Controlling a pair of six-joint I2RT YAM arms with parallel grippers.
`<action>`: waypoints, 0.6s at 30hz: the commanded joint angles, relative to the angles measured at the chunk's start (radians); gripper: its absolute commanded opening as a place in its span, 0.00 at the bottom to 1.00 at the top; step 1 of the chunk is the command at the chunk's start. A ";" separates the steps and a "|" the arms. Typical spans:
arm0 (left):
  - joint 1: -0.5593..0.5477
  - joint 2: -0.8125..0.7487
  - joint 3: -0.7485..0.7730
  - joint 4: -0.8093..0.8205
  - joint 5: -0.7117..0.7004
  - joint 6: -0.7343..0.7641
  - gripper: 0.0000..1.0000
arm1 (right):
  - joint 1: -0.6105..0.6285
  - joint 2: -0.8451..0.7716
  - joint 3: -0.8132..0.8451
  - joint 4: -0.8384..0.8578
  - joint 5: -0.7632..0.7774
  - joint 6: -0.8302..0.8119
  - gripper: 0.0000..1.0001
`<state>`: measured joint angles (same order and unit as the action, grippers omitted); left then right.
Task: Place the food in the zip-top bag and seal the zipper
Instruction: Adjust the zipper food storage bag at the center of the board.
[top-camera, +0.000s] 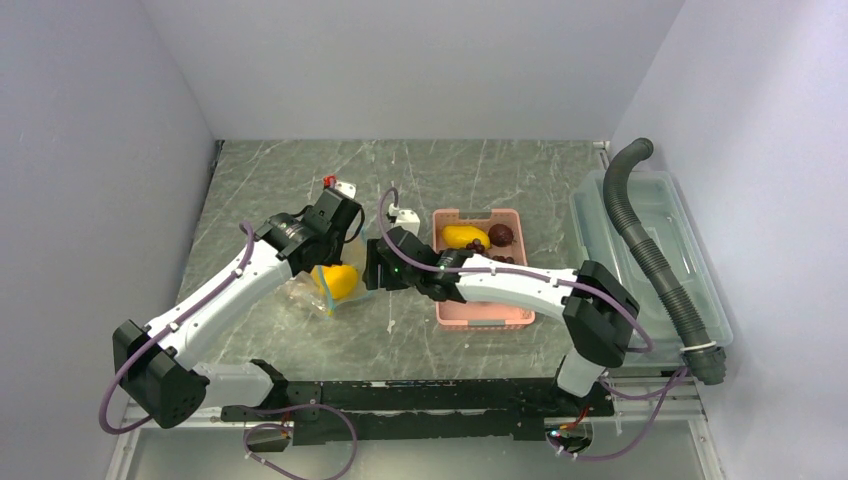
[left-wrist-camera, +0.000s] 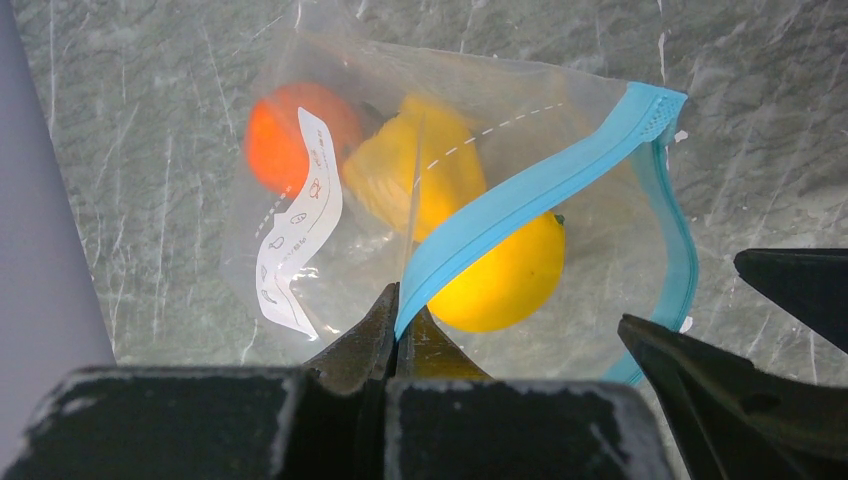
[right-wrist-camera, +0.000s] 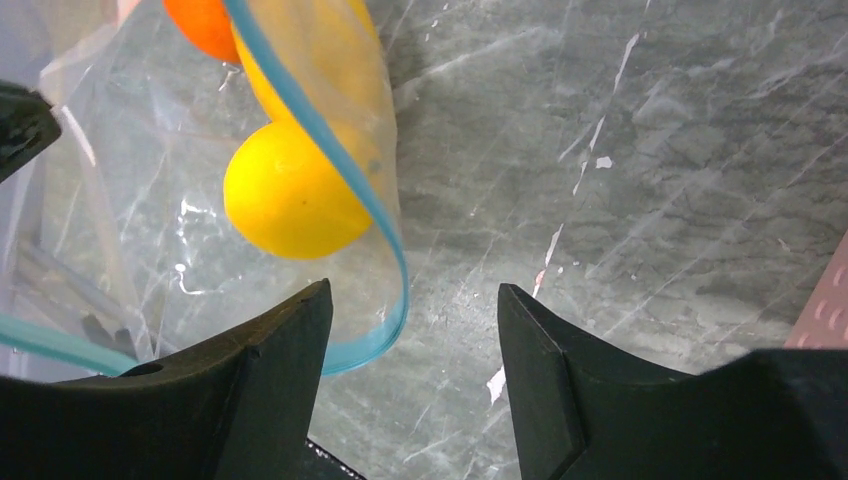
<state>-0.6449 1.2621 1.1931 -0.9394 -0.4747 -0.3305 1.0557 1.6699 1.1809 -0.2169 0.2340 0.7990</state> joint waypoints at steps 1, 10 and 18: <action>-0.003 -0.006 0.005 0.016 -0.008 -0.005 0.00 | -0.020 0.028 0.028 0.046 0.004 0.029 0.63; -0.003 -0.012 0.002 0.023 -0.007 -0.002 0.00 | -0.053 0.094 0.063 0.075 -0.038 0.047 0.46; -0.003 -0.024 0.003 0.021 -0.009 -0.005 0.00 | -0.056 0.087 0.086 0.057 -0.029 0.034 0.20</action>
<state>-0.6453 1.2621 1.1931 -0.9394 -0.4751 -0.3305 1.0027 1.7748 1.2190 -0.1856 0.1978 0.8371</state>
